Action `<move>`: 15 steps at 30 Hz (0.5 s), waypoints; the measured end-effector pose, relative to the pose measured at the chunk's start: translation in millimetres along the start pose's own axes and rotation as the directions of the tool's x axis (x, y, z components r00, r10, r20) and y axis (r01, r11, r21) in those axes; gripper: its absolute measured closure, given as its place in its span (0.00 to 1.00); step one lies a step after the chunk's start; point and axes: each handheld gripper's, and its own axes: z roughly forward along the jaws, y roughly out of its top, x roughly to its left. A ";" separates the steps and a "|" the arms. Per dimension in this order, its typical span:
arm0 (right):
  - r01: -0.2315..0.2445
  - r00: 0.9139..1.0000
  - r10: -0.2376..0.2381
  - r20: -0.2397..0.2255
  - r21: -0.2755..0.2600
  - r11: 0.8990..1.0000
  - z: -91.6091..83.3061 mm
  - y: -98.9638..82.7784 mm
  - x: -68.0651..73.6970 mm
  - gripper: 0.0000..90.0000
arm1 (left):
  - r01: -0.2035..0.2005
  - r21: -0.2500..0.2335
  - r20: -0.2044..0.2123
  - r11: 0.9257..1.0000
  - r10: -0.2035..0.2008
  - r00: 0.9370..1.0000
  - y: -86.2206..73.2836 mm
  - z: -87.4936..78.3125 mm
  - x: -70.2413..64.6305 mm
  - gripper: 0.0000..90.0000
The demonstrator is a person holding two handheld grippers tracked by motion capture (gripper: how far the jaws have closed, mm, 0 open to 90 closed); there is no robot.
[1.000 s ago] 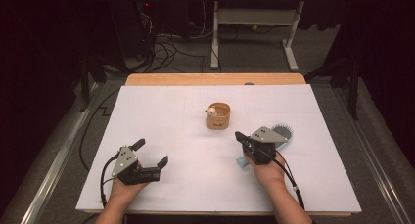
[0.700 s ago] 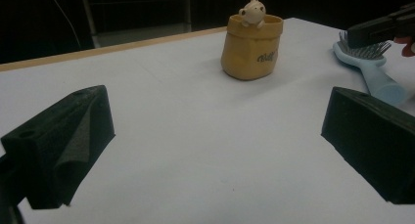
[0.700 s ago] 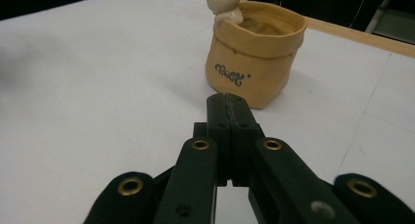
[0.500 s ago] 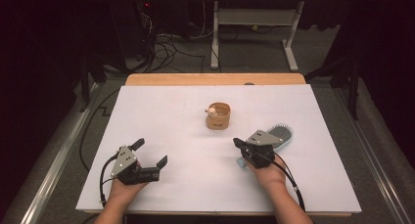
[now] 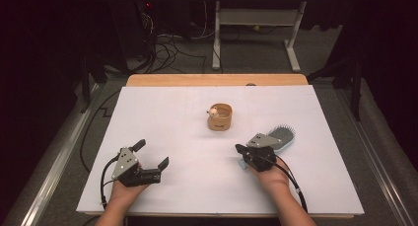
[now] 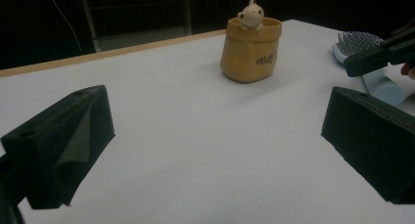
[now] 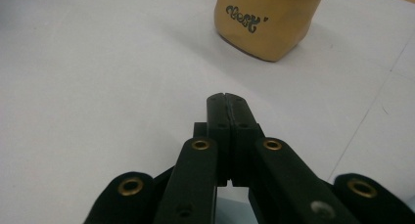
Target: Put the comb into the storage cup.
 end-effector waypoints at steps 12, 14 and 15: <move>0.013 1.000 -0.013 0.004 0.049 0.999 -5.4 -6.5 -0.8 1.00 | 0.001 -0.004 0.002 1.000 -0.001 1.000 0.2 -0.5 -0.1 0.00; 0.027 1.000 -0.027 0.006 0.063 0.998 -5.7 -7.1 -0.1 1.00 | 0.000 -0.003 0.003 1.000 0.000 1.000 0.2 -0.5 -0.1 0.00; 0.034 0.999 -0.034 0.005 0.071 0.997 -5.5 -7.4 0.0 1.00 | 0.001 -0.004 0.003 1.000 -0.001 1.000 0.2 -0.5 0.0 0.00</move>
